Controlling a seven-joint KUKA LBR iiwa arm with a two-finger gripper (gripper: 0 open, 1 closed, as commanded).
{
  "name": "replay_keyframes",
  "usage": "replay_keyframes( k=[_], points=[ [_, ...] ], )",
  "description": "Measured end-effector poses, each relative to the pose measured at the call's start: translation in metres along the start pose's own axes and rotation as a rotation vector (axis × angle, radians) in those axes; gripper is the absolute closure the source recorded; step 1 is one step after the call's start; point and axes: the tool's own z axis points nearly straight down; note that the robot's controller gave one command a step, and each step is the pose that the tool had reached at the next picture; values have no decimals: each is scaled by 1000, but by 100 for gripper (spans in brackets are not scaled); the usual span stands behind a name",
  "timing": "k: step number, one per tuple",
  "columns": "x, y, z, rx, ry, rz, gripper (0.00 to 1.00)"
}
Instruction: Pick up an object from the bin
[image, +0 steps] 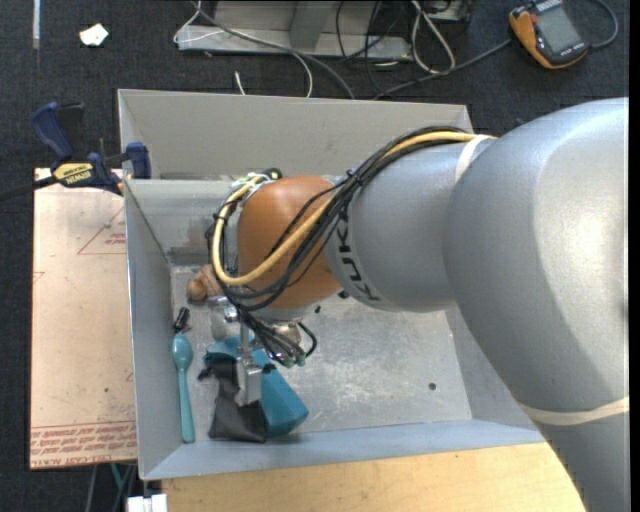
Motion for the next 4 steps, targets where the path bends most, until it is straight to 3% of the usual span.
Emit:
replay_keyframes(
  k=[1, 2, 3, 4],
  points=[
    [30, -54, 17, -3, -6, 192, 0],
    [14, -27, 23, -2, -3, 133, 100],
    [14, -27, 23, -2, -2, 134, 100],
    [14, -28, -30, -1, 5, 144, 100]
  ],
)
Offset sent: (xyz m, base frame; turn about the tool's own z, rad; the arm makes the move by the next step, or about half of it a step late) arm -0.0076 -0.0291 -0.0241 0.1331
